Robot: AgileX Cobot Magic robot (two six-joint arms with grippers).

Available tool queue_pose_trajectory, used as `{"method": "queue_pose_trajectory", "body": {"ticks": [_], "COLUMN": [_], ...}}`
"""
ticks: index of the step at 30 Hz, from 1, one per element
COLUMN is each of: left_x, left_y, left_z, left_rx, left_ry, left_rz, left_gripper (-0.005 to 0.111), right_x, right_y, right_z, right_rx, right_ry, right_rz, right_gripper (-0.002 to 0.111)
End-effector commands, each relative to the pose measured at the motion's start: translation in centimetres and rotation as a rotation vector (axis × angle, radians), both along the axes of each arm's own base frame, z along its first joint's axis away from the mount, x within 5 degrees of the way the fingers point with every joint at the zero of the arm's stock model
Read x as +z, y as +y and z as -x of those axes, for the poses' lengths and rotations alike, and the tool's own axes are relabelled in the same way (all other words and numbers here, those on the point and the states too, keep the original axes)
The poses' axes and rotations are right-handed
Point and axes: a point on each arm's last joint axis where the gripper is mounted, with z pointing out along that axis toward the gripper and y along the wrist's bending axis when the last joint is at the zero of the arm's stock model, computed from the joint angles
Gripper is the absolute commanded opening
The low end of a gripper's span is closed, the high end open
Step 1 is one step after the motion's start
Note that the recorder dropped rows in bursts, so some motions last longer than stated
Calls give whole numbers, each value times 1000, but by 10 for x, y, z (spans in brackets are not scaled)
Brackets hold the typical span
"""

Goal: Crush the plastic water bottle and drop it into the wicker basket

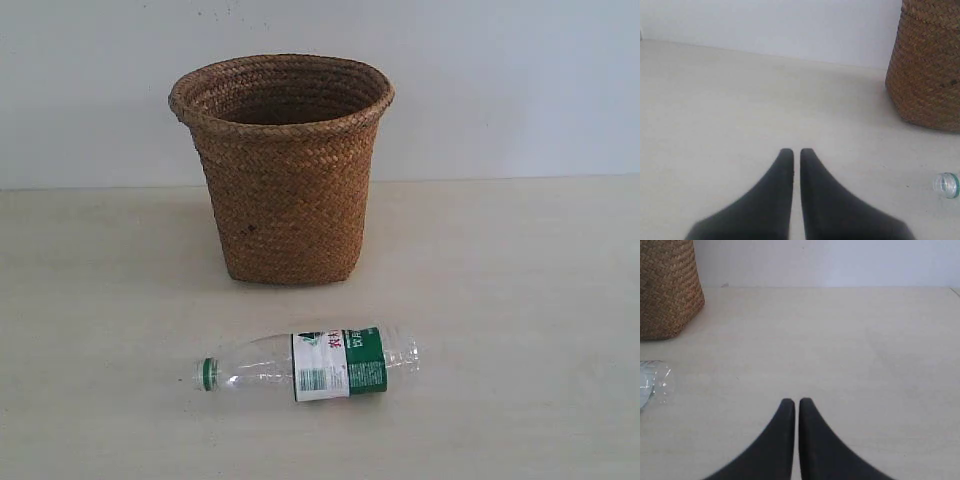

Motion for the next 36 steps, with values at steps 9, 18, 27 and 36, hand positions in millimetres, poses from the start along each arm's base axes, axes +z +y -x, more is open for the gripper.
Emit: {"method": "queue_pose_trajectory", "body": {"ticks": [9,18,27,36], "left_x": [-1,5,37,51], "left_y": [0,0,-1,1], "left_z": [0,-1,-1,1], "left_rx": [3,2,5,15], "left_ry": [-5,-67,-305,-462], "left_rz": [4,20,100,247], "left_gripper": [4,4,4,4], "right_x": [1,1,1,1], "right_y": [0,0,0,0], "right_z": [0,0,0,0], "right_rx": [1,1,1,1], "right_ry": [-10,-10,-10,-10], "right_rz": [7,7,7,7], "right_gripper": [1,1,1,1]}}
